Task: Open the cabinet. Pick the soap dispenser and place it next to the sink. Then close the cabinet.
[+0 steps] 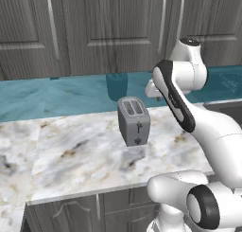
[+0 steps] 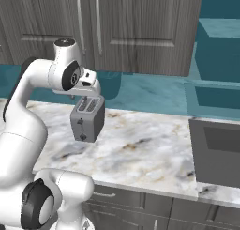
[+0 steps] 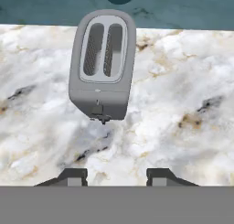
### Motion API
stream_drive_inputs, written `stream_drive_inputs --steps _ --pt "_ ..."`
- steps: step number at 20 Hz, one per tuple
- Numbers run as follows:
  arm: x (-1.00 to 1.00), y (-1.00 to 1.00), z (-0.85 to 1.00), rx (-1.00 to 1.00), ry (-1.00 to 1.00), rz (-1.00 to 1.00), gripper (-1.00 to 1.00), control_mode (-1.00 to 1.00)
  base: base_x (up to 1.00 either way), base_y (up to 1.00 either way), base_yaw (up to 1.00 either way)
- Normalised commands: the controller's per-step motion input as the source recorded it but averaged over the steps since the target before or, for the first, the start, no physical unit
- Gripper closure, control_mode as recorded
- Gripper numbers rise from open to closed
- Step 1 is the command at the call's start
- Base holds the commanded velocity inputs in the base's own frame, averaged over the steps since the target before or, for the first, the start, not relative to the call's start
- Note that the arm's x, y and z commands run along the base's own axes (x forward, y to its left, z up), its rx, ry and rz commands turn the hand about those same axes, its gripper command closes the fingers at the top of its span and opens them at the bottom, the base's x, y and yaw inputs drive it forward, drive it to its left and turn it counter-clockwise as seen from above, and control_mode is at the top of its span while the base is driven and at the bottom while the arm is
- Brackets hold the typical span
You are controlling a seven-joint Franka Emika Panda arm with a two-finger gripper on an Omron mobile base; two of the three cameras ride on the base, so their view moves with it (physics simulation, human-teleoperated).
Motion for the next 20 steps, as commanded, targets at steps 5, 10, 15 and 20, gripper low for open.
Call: stream_drive_inputs --steps 5,10,15,20 --pt "-0.20 0.00 0.00 0.00 -0.08 0.04 -1.00 -1.00 0.00 0.00 0.00" --pt "-0.37 0.08 0.07 0.01 -0.18 0.06 -1.00 -1.00 0.00 0.00 0.00" --pt "-0.18 0.00 0.11 0.07 -0.21 0.00 -1.00 -1.00 0.00 0.00 0.00" --pt "-0.14 0.23 0.62 0.00 -0.30 0.00 -1.00 -1.00 0.00 0.00 0.00"
